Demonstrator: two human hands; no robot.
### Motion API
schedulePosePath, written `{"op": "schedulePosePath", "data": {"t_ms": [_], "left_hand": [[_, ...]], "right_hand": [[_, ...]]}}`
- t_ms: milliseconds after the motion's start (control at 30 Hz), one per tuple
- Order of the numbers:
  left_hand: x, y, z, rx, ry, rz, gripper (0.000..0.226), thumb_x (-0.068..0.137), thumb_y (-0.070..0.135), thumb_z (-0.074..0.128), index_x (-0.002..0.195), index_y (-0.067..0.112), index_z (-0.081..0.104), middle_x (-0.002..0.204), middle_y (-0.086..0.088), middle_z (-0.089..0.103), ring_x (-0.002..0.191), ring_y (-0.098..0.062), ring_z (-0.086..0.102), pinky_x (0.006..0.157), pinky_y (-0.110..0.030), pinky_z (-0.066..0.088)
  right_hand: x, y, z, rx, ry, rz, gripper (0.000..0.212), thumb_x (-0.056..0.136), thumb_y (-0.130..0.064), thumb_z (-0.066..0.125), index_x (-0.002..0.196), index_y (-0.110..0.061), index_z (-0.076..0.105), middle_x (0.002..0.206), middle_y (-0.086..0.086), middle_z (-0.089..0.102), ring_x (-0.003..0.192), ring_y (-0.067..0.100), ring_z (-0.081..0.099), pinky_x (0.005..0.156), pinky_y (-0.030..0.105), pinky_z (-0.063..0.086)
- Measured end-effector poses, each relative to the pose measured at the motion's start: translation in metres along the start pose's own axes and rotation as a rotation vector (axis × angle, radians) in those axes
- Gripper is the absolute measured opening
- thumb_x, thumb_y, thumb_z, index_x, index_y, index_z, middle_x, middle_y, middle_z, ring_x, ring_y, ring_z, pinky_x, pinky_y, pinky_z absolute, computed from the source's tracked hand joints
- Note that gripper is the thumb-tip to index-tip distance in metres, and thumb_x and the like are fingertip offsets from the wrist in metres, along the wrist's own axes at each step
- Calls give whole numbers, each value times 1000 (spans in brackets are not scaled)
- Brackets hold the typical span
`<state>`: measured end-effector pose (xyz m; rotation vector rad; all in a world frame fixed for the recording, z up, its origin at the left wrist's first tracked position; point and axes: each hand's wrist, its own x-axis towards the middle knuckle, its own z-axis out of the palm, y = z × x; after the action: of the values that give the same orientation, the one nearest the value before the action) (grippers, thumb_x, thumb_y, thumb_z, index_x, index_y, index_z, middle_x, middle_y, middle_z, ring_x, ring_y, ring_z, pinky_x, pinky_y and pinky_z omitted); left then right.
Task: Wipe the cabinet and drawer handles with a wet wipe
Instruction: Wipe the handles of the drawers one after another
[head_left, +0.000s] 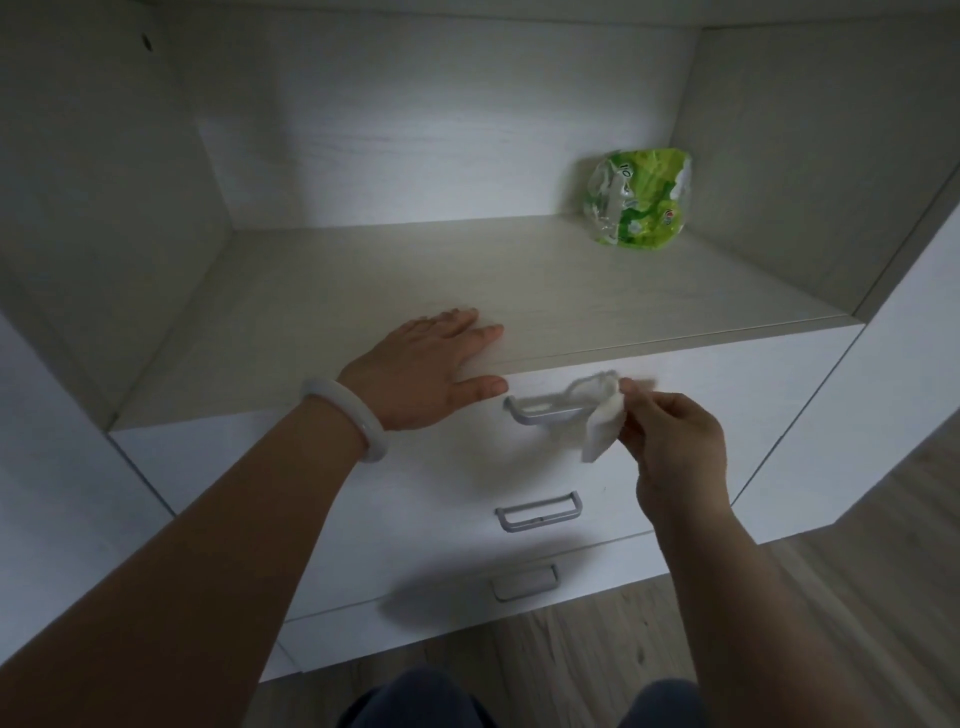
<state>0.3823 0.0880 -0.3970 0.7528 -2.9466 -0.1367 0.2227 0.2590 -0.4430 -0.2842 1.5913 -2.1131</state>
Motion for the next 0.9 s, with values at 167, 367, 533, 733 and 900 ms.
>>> {"op": "schedulePosePath", "data": {"t_ms": [167, 367, 533, 733, 900], "left_hand": [[0, 1, 0, 1, -4, -9, 70, 91, 63, 33, 152, 34, 11, 162, 2, 5, 148, -13, 4, 121, -34, 6], [0, 2, -1, 11, -9, -3, 70, 92, 62, 33, 152, 34, 11, 162, 1, 4, 148, -13, 3, 121, -35, 5], [0, 0, 0, 15, -5, 1, 77, 86, 71, 27, 152, 34, 12, 162, 0, 5, 149, -14, 4, 121, -36, 7], [-2, 2, -1, -4, -6, 1, 70, 92, 62, 34, 152, 34, 12, 162, 1, 5, 148, -13, 4, 121, -33, 6], [0, 2, -1, -6, -3, -4, 70, 91, 62, 34, 152, 35, 12, 162, 2, 5, 148, -13, 3, 121, -34, 6]], "right_hand": [[-2, 3, 6, -34, 20, 36, 20, 84, -13, 73, 86, 4, 62, 81, 11, 65, 81, 21, 63, 80, 31, 56], [-14, 6, 16, -200, 176, -6, 23, 83, -24, 74, 79, -6, 60, 75, 6, 64, 70, 21, 61, 53, 26, 50], [-46, 23, 41, -198, 44, 54, 15, 84, -22, 72, 80, -9, 66, 81, 1, 69, 80, 17, 64, 59, 23, 48], [-34, 20, 34, 24, 138, 149, 15, 81, -21, 76, 88, -9, 70, 91, 6, 72, 87, 21, 67, 77, 33, 56], [-23, 21, 30, 200, 154, 170, 34, 83, -19, 74, 111, -3, 64, 104, 10, 70, 93, 18, 67, 81, 29, 56]]}}
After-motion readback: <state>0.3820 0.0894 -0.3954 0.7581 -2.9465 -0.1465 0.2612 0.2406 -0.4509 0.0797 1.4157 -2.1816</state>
